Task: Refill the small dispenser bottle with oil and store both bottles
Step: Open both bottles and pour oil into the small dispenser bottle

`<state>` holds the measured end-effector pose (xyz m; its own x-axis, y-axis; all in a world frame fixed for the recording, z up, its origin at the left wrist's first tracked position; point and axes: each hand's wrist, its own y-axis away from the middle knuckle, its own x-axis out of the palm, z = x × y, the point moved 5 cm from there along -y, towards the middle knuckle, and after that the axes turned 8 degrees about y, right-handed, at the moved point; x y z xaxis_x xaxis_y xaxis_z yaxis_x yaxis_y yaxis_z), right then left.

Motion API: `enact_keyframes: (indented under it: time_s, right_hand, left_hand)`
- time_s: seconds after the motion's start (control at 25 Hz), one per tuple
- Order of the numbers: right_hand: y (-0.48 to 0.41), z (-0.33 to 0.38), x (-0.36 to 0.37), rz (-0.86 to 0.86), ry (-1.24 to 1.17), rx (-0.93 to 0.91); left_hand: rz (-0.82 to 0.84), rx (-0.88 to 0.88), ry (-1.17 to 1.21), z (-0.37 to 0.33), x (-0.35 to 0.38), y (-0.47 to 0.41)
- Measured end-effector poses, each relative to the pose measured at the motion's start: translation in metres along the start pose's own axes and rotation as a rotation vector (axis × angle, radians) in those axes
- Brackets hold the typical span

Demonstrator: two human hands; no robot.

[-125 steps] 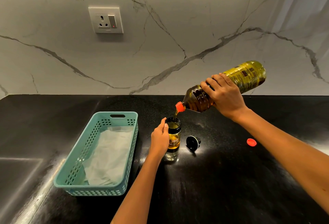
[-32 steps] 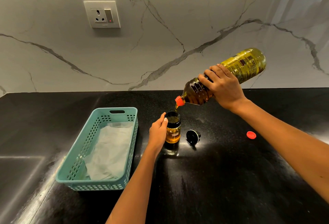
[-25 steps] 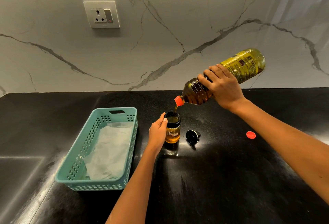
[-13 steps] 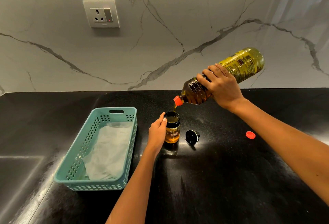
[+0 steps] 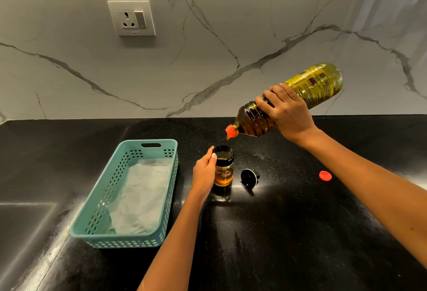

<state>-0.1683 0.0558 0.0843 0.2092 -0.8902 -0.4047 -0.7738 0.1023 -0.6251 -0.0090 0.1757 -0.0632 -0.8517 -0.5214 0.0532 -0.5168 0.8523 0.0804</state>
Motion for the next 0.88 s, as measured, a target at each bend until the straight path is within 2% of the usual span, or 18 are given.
enact_keyframes:
  time_s: [0.88]
  right_hand:
    - [0.0025,0.0050,0.0016,0.010,0.006,0.001]
  left_hand:
    - [-0.002,-0.005,0.018,0.0021,-0.0002,-0.0016]
